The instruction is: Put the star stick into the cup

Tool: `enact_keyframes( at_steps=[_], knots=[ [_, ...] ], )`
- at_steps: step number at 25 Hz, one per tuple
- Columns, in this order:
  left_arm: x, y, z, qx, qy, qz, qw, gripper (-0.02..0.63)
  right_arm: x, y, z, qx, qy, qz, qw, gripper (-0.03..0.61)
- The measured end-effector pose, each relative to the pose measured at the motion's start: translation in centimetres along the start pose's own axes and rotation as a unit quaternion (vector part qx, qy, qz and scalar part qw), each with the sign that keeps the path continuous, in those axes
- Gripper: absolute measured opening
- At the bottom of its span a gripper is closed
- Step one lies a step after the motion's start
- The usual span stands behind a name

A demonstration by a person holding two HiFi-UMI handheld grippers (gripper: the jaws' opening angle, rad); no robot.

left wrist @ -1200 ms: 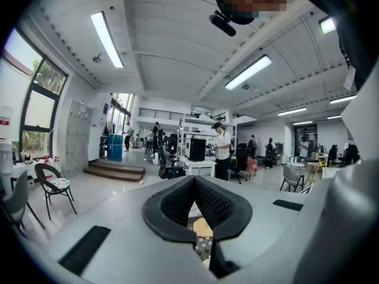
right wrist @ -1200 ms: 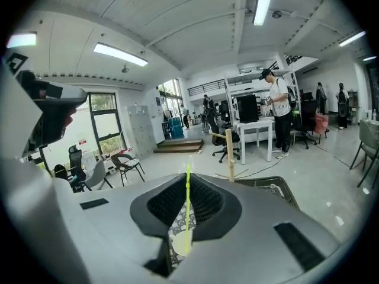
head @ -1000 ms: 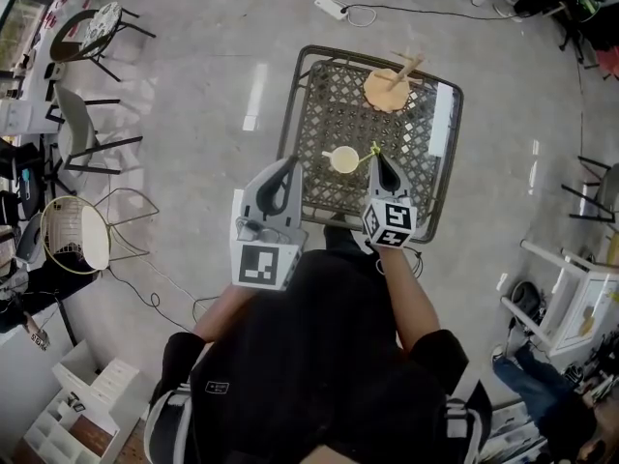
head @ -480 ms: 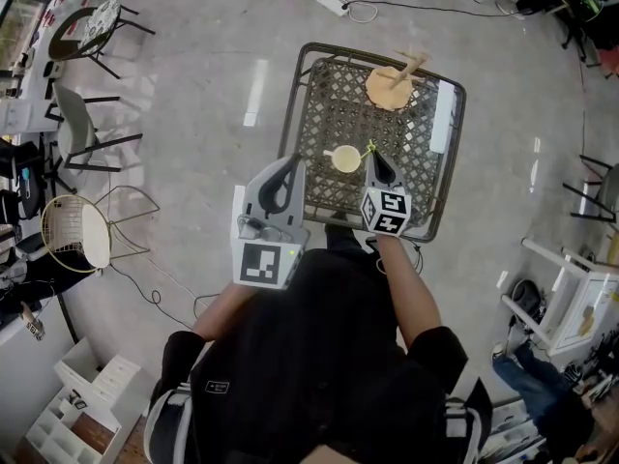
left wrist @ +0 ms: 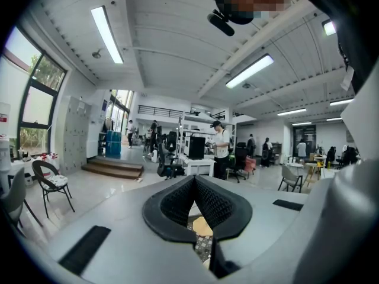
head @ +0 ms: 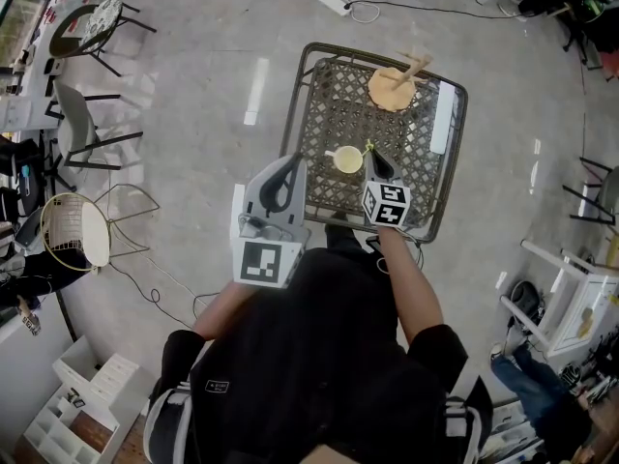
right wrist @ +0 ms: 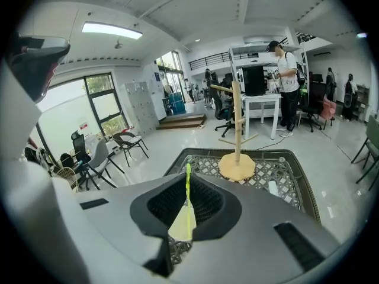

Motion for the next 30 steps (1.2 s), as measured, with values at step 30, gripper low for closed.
enact_keyframes(
  at_steps=[30],
  knots=[
    [-0.9, -1.0, 0.1, -0.003, 0.007, 0.003, 1.0, 0.015, 1.1, -5.0, -1.4, -0.022, 0.016, -0.015, 1.0, 0.021]
  ],
)
Point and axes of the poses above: the fingertips, and each gripper's own axes: y backward along the fingers, x to its right, z out of its underside, the point moved 8 cm from there along y, backward along the fingers, and after that the axes turned 11 degrees about -y, right-handed, at the moved point
